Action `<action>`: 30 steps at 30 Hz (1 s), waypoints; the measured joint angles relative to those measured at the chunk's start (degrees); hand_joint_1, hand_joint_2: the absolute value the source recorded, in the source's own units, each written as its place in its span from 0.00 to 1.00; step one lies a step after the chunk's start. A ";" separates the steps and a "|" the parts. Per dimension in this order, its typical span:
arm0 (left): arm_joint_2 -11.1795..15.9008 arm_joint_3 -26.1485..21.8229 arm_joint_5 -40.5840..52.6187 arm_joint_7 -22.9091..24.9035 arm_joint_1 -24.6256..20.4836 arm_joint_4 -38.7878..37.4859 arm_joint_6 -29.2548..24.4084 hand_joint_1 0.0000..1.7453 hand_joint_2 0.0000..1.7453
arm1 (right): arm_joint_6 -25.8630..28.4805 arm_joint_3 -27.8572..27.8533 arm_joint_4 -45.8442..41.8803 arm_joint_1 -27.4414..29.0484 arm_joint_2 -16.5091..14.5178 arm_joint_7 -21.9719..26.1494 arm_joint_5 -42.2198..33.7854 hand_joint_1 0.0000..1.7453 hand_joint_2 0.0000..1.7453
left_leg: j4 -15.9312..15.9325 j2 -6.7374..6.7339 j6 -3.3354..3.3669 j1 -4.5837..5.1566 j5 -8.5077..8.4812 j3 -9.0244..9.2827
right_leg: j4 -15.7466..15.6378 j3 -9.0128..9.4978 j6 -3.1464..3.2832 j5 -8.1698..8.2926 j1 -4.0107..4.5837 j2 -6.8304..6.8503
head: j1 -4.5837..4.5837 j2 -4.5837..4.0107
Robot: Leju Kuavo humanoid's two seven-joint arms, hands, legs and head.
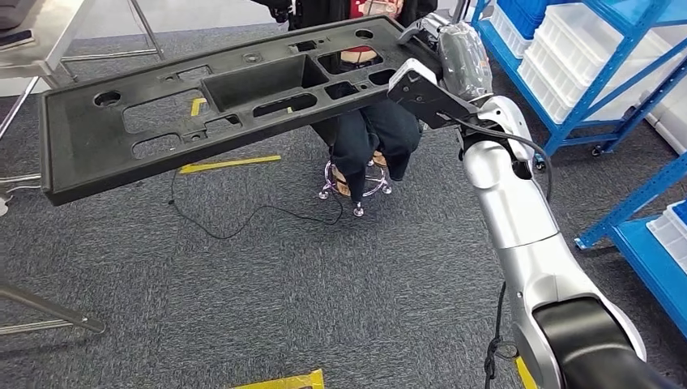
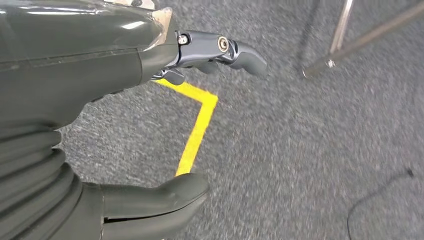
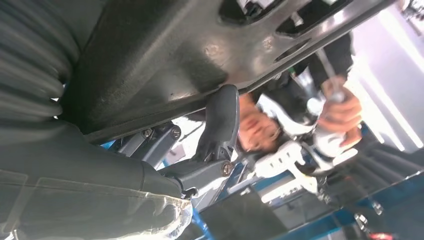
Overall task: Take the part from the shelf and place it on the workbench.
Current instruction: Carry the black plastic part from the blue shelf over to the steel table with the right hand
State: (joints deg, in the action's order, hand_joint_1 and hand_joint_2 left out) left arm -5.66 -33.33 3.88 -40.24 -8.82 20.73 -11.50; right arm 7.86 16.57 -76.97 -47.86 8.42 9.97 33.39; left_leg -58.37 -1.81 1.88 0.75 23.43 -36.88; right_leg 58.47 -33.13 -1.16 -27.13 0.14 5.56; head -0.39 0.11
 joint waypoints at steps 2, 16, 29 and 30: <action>-0.02 -0.01 -0.22 0.00 0.06 0.02 -0.01 0.00 1.00 | -0.03 0.22 0.02 -0.25 -0.04 -0.20 -0.01 1.00 1.00 | 0.92 1.05 0.77 -0.22 -0.52 0.58 | 2.10 -0.86 -0.19 -1.23 -0.10 -1.52 | -0.02 -0.01; -0.11 -0.02 -0.35 0.00 0.77 0.11 0.18 0.00 1.00 | -0.25 1.18 0.36 -0.47 0.47 -1.20 0.02 1.00 1.00 | -0.60 7.77 -1.21 -1.01 -0.08 -0.76 | 0.53 -1.60 -0.92 1.50 -1.73 -6.74 | -0.06 0.00; -0.14 0.00 -0.27 0.00 0.84 0.48 0.40 0.00 1.00 | -0.22 1.22 -0.40 -0.63 0.57 -1.72 0.12 1.00 1.00 | -1.00 -0.47 -0.96 -0.46 0.87 -0.21 | 0.29 -1.12 -0.07 0.95 -0.29 -0.72 | 0.12 0.00; -0.09 0.00 -0.25 0.00 0.83 0.52 0.43 0.00 1.00 | -0.22 1.22 -0.60 -0.52 0.59 -1.91 0.16 1.00 1.00 | -0.80 0.10 -0.57 -0.41 0.69 -0.13 | 0.23 -0.98 -0.34 0.89 -0.28 -0.38 | 0.10 0.00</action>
State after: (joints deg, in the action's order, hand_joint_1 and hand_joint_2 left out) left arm -5.75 -33.33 3.64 -40.24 -7.99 21.24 -11.08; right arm 7.64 17.79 -77.57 -48.38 9.01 8.06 33.55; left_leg -59.17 -1.71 1.31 0.34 24.12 -37.01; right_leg 58.71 -34.11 -1.50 -26.23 -0.14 5.18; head -0.29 0.11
